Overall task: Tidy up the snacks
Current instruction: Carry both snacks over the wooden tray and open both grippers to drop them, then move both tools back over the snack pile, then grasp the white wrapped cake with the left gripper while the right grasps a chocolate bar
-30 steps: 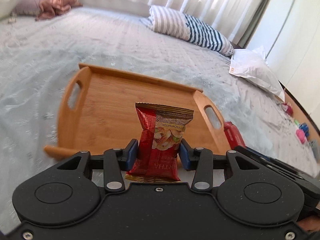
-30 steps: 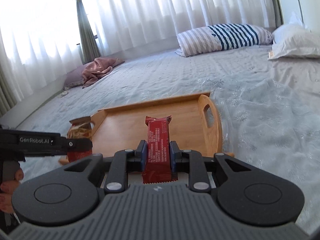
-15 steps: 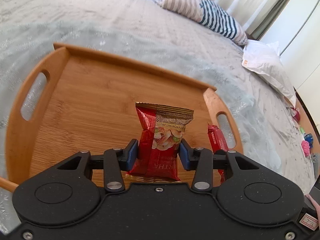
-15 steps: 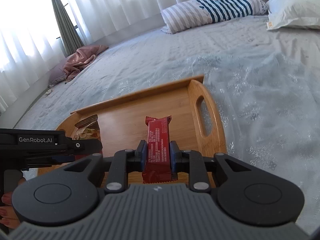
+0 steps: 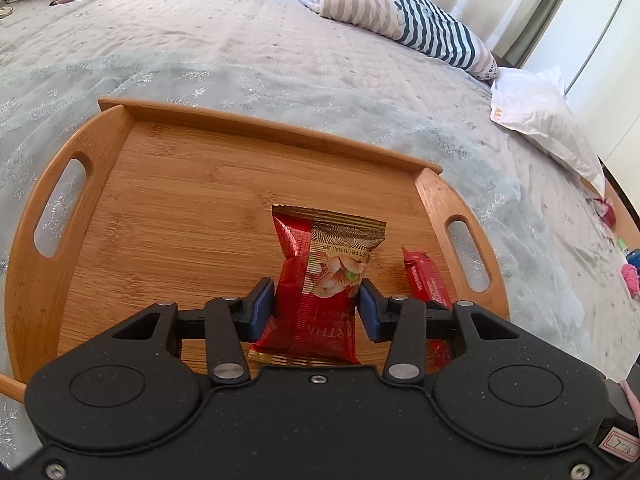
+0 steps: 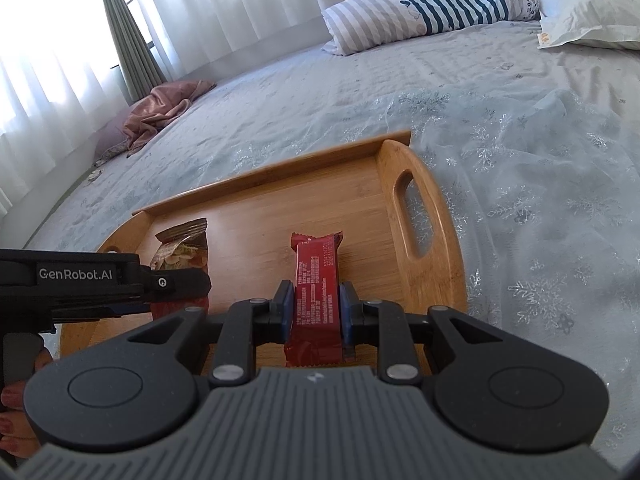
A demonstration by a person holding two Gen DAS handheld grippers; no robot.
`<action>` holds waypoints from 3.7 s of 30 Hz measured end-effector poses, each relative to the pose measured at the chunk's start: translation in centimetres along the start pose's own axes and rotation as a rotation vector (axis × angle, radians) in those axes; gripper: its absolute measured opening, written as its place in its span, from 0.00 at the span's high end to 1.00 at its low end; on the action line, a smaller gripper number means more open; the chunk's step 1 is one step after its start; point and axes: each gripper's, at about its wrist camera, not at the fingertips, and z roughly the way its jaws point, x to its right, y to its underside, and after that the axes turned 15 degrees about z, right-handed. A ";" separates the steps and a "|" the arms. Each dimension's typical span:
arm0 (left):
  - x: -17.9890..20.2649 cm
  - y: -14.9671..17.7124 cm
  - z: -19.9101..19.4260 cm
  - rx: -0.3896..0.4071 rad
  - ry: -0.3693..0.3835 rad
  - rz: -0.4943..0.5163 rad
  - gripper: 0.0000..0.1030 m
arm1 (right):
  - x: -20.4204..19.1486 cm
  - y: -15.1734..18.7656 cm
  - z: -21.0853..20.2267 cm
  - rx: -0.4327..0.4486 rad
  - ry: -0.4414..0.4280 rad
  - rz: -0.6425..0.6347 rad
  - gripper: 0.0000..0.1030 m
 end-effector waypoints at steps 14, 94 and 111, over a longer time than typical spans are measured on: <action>0.9 1.2 -4.5 0.109 -0.051 0.115 0.08 | -1.4 1.5 -2.9 0.064 -0.026 -0.145 0.25; 0.9 25.4 -18.4 0.233 -0.214 0.136 0.68 | 2.3 15.2 -15.1 0.198 0.103 -0.248 0.66; 5.1 25.0 -19.1 0.283 -0.081 0.220 0.69 | 1.9 15.2 -15.5 0.219 0.116 -0.213 0.71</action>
